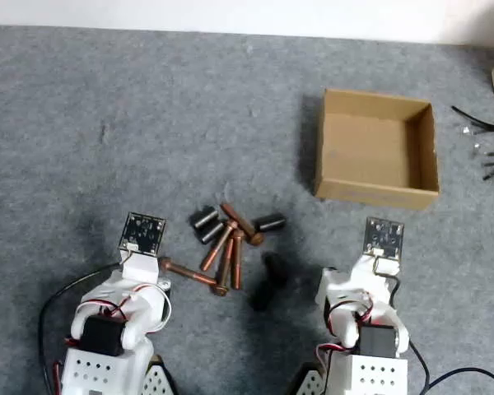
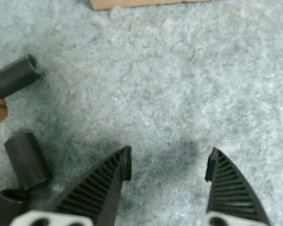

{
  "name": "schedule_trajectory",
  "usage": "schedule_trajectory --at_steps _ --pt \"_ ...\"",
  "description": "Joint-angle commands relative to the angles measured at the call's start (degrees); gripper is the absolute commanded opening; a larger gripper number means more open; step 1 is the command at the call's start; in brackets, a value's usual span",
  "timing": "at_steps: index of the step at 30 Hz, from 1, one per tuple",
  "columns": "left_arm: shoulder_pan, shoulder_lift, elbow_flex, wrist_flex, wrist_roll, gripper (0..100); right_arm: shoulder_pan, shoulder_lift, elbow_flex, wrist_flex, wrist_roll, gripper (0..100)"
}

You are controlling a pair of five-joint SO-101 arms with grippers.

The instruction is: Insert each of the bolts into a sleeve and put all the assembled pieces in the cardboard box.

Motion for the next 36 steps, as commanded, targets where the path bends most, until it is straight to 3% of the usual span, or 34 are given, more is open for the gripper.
schedule_trajectory --at_steps 1,8,12,16,18,20,25,27,31,36 --pt "-0.5 -0.8 0.4 0.4 0.2 1 -0.5 -0.2 7.4 0.2 0.5 23.5" --pt "-0.1 -0.8 0.4 0.4 0.2 1 -0.5 -0.2 7.4 0.2 0.5 23.5" --pt "7.7 -0.9 0.4 0.4 0.1 1 -3.8 -0.2 7.6 -1.8 0.3 23.5" --pt "8.7 -1.0 -3.4 -1.0 0.2 1 -8.7 -0.2 7.3 -6.5 0.3 23.5" --pt "6.1 -0.9 -11.1 -7.6 0.0 1 -9.0 -0.3 4.5 -13.7 0.3 23.5" --pt "-1.5 -0.9 -18.7 -12.0 0.0 1 -8.4 -0.3 1.2 -16.5 0.3 23.5" --pt "-18.8 -0.8 -29.1 -10.8 -3.4 1 -4.3 -0.3 -4.2 -16.4 0.5 23.5" --pt "-18.2 -0.7 -29.3 -12.6 -5.6 1 -1.1 -0.3 -4.4 -16.4 0.5 23.5" --pt "-11.3 -0.6 -29.2 -10.5 -18.4 1 0.3 0.4 -7.1 -16.5 2.5 23.5" --pt "-13.6 7.1 -30.2 -12.2 -18.5 1 -1.5 0.9 -11.0 -16.4 10.8 23.5"
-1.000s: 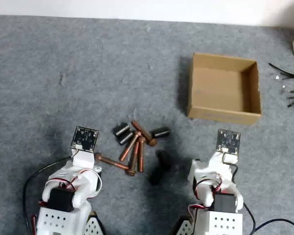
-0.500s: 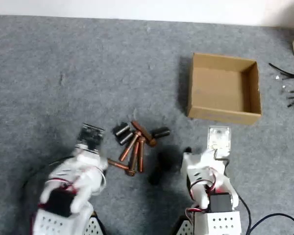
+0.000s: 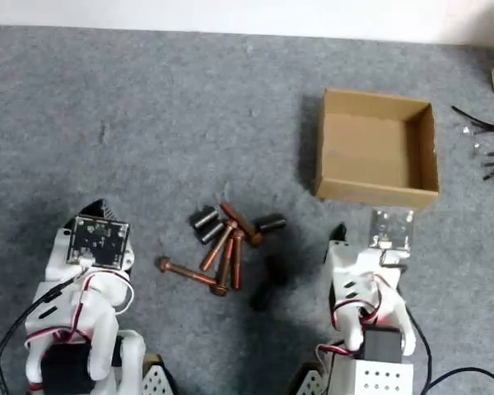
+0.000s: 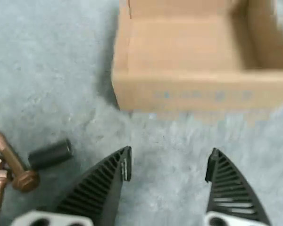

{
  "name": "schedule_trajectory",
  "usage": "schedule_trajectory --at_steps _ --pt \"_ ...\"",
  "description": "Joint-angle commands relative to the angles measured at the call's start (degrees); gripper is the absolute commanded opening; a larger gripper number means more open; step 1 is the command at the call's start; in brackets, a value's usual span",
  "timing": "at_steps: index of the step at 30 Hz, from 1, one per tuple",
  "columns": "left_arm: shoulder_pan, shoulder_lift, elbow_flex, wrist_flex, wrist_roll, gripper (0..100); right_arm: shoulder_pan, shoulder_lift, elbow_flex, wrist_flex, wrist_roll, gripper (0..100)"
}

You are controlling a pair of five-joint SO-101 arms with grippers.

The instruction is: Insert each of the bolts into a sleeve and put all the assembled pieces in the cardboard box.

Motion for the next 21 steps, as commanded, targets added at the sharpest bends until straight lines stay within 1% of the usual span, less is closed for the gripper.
schedule_trajectory --at_steps 1,4,8,9,11,13,14,17,19,21 --pt "-0.1 10.6 -4.0 -1.3 -0.2 1 -2.9 1.7 -3.6 -1.4 3.7 23.5" --pt "0.9 24.3 -9.1 -1.2 1.7 1 -8.7 7.5 -5.0 1.2 3.7 23.5" --pt "1.1 42.3 -18.1 -1.5 8.8 1 -12.2 20.1 -11.6 0.9 3.5 23.5" --pt "1.4 46.0 -20.0 -2.6 9.8 1 -12.9 23.6 -13.5 0.1 3.5 23.5" --pt "2.9 52.2 -22.5 -7.6 10.7 1 -13.8 30.8 -17.1 -3.7 3.7 23.5" --pt "4.9 56.7 -23.4 -12.1 11.8 1 -14.1 38.3 -20.4 -6.4 3.8 23.5" --pt "5.7 58.1 -24.3 -12.7 12.7 1 -14.3 42.1 -21.9 -6.4 3.7 23.5" --pt "7.7 61.0 -24.7 -10.5 15.4 1 -14.6 52.4 -25.7 -6.4 3.5 23.5" --pt "10.0 62.6 -24.7 -12.2 17.0 1 -14.8 58.2 -28.6 -6.6 3.8 23.5" --pt "11.7 63.5 -23.2 -14.9 17.3 1 -16.5 62.0 -32.0 -6.7 3.9 23.5"
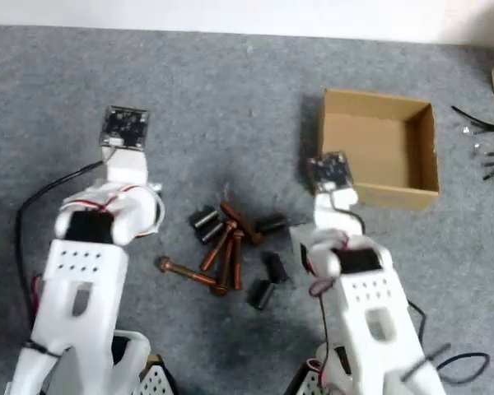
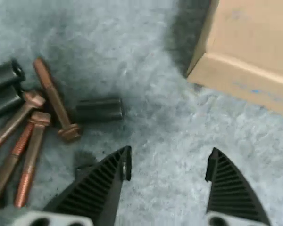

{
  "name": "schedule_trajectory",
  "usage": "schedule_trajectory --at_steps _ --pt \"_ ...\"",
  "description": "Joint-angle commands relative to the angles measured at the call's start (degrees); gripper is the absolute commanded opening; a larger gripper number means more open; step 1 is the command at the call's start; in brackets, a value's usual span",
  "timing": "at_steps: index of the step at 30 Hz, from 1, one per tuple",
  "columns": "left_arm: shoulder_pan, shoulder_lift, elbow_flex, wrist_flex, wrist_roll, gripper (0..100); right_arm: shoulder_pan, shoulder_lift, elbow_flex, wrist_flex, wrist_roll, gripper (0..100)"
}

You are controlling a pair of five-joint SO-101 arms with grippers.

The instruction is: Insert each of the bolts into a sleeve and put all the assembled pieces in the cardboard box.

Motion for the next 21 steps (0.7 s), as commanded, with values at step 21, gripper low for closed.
schedule_trajectory --at_steps 21 --pt "1.2 1.5 18.2 -27.2 9.0 1 -20.9 21.9 -4.6 -11.9 26.0 23.5"
